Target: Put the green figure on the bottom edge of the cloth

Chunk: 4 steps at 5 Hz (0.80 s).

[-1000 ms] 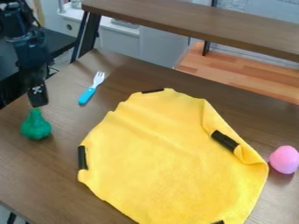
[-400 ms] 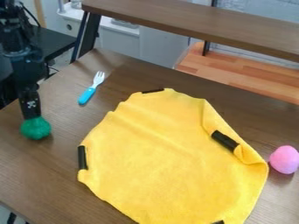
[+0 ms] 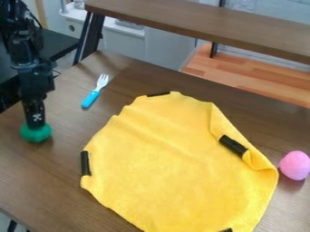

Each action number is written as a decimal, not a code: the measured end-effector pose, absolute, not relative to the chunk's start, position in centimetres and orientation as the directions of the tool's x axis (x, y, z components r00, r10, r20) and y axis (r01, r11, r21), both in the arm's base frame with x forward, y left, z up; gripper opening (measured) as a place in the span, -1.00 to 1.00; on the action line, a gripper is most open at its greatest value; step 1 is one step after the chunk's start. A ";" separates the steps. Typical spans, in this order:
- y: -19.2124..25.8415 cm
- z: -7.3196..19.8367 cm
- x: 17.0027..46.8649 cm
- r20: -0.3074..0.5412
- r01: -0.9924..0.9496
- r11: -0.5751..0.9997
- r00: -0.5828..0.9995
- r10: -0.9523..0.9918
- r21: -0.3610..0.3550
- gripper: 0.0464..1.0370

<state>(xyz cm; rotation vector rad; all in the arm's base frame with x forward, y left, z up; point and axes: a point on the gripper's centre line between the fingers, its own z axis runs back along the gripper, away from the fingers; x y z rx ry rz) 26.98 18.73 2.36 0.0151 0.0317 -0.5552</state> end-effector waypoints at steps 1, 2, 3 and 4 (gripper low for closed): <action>18.6 2.6 27.2 -0.034 0.521 0.854 0.853 -0.520 0.004 -0.44; 18.0 2.8 27.0 -0.027 0.520 0.853 0.853 -0.521 -0.046 -0.48; 16.8 4.2 26.8 0.010 0.525 0.846 0.850 -0.526 -0.093 -0.53; 14.2 6.4 27.0 0.069 0.555 0.821 0.831 -0.551 -0.129 -0.53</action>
